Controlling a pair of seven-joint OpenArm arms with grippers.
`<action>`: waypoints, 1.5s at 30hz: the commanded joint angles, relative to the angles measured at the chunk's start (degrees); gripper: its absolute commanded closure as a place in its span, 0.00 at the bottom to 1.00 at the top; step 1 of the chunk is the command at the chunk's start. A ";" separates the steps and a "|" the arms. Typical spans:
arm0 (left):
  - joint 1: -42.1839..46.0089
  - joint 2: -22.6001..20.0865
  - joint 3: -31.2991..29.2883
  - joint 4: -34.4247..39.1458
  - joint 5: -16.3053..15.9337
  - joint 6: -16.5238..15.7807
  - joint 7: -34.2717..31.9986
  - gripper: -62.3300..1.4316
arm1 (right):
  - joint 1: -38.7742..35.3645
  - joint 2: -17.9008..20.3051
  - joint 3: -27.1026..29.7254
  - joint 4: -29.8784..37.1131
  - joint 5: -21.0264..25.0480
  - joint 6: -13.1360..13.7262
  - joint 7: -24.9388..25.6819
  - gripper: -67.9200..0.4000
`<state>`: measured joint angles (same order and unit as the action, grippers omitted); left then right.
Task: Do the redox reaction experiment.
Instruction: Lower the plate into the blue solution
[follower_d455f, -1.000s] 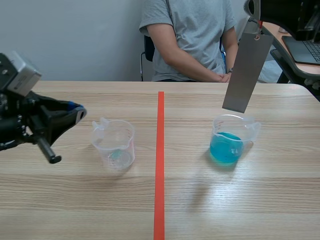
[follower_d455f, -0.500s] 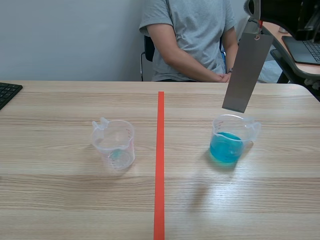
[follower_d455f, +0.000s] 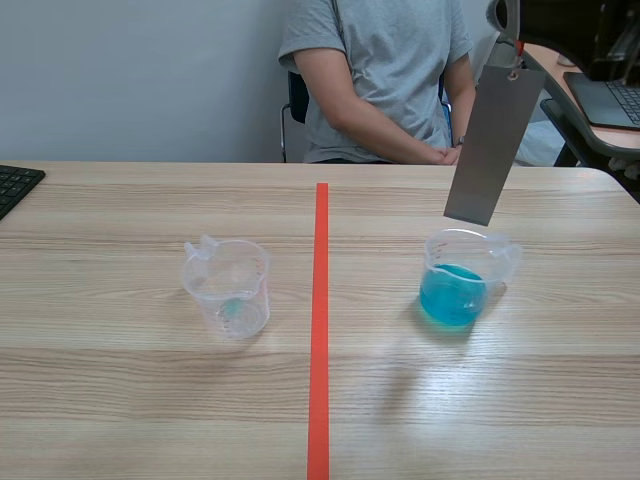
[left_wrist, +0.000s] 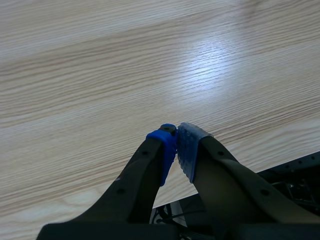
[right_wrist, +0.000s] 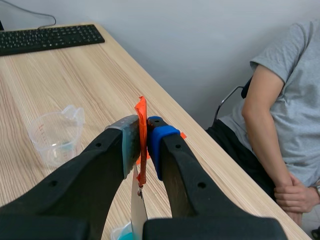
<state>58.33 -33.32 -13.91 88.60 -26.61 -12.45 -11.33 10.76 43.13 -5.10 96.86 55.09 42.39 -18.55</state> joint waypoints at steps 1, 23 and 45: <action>-0.59 0.28 -0.09 0.11 -0.11 -0.09 -0.66 0.90 | 1.29 -0.02 0.81 -0.59 0.24 0.33 0.61 0.97; -0.59 0.44 -0.09 -0.15 -0.15 -0.13 -0.20 0.90 | 1.31 -7.50 0.17 -8.50 -9.18 0.33 1.73 0.97; -0.57 0.46 -0.09 -0.15 -0.15 -0.13 0.87 0.90 | 1.33 -15.23 -5.38 -21.97 -30.34 0.33 13.86 0.97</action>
<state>58.08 -32.71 -13.91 87.88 -26.63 -12.43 -9.65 10.79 27.11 -10.39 74.43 24.56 42.28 -4.84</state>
